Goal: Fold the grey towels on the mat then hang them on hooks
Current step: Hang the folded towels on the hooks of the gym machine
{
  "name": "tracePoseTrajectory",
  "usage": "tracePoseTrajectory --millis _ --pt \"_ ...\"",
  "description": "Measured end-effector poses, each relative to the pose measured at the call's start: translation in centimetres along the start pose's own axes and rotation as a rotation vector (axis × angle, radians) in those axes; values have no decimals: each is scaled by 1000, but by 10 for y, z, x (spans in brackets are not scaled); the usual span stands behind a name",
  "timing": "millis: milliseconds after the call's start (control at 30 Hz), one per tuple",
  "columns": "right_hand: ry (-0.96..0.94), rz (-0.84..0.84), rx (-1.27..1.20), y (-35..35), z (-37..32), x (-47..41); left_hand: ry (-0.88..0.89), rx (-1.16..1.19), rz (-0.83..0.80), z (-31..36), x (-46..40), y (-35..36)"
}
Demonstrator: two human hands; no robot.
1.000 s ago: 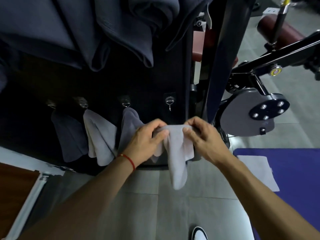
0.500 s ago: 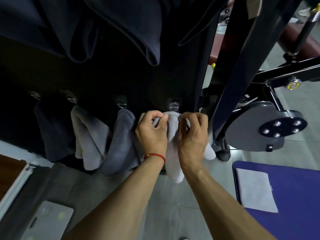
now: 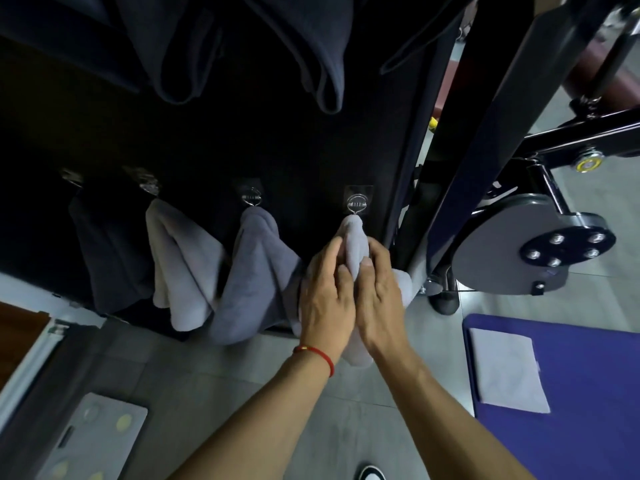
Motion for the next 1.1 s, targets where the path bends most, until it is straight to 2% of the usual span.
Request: tracePoseTrajectory --millis 100,200,300,400,467,533,600,700,800,867,933,1000,1100 --pt "180 -27 120 0 9 6 -146 196 -102 -4 -1 0" --pt "333 -107 -45 -5 22 11 -221 197 -166 -14 -4 -3" --pt "322 -173 -57 -8 31 10 -263 154 -243 -22 -3 -3" --pt "328 -185 123 -7 46 4 -298 3 -291 -28 -4 -4" --pt "299 -68 247 -15 50 1 -252 -145 -219 -31 -5 -11" --pt "269 3 244 -20 44 2 -162 -177 -132 -23 -1 -18" --pt "213 0 232 -19 37 3 -110 -109 -150 -18 3 -15" --pt "97 -63 340 -10 35 0 -20 -57 -190 -9 5 -13" --pt "58 11 441 -16 21 -6 170 -216 -151 1 -3 -21" --pt "-81 78 378 -24 -4 -6 245 -311 -175 5 -11 -24" --pt "-204 26 366 -23 -24 -9 248 -355 -199 12 -17 -27" --pt "-213 -13 414 -19 -34 -10 252 -369 -191 22 -16 -39" --pt "-270 136 528 -18 -58 -3 378 -536 37 45 -10 -83"
Point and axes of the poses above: each hand's wrist, its own x-axis away from the middle knuckle, its own y-axis out of the palm, z = x × y, the point moved 5 cm from there along -x, towards the middle knuckle, and after that the axes turned 7 degrees about y, right-handed, at the moved point
